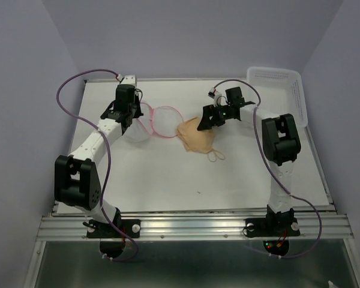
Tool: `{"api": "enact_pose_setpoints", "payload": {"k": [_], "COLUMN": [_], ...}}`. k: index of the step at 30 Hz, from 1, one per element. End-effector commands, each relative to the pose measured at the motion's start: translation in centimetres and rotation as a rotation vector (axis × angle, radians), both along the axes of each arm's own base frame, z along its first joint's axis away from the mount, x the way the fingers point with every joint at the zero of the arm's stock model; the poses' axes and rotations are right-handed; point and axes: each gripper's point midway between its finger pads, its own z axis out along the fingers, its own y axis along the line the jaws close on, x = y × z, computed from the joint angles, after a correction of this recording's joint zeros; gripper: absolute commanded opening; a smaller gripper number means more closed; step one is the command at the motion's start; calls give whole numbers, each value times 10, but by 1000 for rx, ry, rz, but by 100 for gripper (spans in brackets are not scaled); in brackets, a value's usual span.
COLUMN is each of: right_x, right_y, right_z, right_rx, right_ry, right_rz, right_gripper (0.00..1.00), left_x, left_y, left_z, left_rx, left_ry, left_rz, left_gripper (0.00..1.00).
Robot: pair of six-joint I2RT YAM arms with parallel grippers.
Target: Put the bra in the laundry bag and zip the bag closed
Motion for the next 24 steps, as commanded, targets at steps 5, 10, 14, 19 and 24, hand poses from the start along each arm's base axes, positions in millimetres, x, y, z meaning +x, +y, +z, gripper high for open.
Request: {"api": "enact_pose_setpoints", "payload": {"k": [5, 10, 14, 19, 24], "right_x": [-33, -49, -57, -66, -63], "right_y": [10, 12, 16, 14, 10], "right_z": [-7, -19, -15, 9, 60], "right_rx": [93, 129, 169, 182, 181], "right_ry": [112, 183, 210, 171, 67], "right_rz": [116, 142, 163, 172, 103], "right_gripper": [100, 76, 35, 9, 1], "left_x": [7, 9, 10, 11, 14], "left_y": [-5, -6, -9, -12, -23], "left_z": [5, 6, 6, 8, 12], "left_rx": [-10, -19, -32, -47, -84], "left_ry": [-39, -40, -42, -50, -67], "left_rz": [-17, -12, -15, -27, -65], "left_gripper": [0, 0, 0, 0, 0]}}
